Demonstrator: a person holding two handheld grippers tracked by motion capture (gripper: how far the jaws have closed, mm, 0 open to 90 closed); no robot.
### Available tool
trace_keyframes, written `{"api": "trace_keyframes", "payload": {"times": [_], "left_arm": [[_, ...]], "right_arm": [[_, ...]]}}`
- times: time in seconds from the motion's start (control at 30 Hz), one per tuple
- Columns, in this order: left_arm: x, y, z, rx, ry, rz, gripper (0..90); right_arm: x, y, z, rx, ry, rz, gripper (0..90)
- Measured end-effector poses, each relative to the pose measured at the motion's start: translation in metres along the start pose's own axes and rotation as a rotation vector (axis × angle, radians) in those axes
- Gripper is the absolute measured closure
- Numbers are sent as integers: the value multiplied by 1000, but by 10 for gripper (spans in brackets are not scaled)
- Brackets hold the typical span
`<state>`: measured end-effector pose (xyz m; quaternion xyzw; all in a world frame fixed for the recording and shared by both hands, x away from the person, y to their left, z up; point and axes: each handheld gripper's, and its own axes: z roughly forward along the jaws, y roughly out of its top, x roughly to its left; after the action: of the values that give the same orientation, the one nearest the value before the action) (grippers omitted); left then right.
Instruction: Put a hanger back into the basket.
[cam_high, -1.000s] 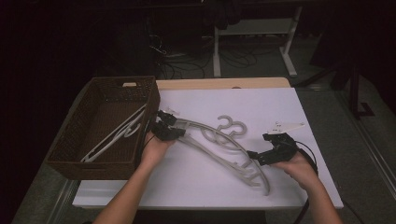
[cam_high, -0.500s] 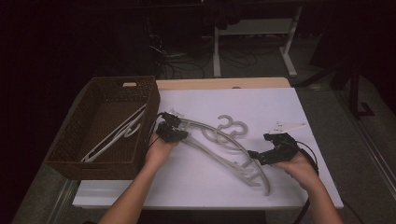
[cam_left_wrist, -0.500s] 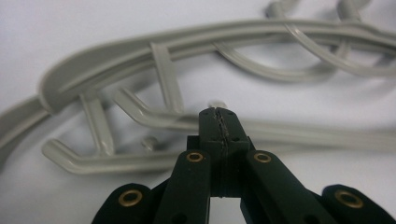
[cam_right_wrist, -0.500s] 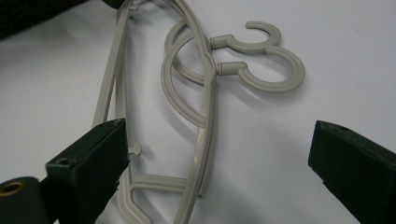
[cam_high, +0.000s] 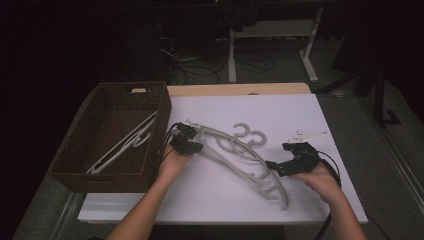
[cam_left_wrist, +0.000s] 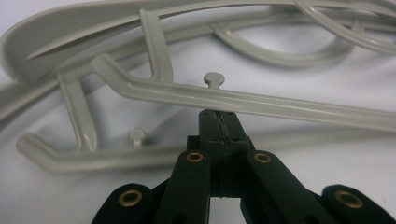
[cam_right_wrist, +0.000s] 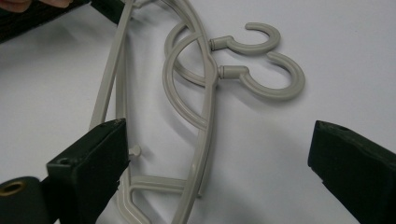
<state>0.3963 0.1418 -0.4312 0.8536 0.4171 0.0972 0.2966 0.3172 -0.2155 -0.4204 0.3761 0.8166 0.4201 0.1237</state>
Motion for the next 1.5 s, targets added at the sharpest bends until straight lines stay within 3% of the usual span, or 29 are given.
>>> {"api": "trace_keyframes", "payload": {"times": [0.23,0.37,0.5,0.63,0.77,0.9,1.03,1.33,1.5], "left_arm": [[13,31,12,-4,12,-21,900],[17,46,22,19,17,-37,900],[12,41,16,9,19,-9,900],[9,27,12,36,24,6,900],[4,18,19,51,-1,9,900],[4,22,28,37,-11,-8,900],[2,34,37,30,-17,-7,900],[-12,71,53,32,-6,42,900],[-15,84,62,36,1,59,900]], "right_arm": [[0,0,-1,-3,1,-1,50],[0,0,0,-1,2,-1,50],[-2,-2,-3,-12,4,11,54],[-5,-4,-3,-5,-3,21,56],[-4,-3,-2,-3,-8,18,57],[-3,-3,-1,1,-11,13,57],[-4,-3,-1,-2,-8,15,57],[-5,-4,0,0,-2,21,57],[-5,-4,0,1,-2,17,57]]}}
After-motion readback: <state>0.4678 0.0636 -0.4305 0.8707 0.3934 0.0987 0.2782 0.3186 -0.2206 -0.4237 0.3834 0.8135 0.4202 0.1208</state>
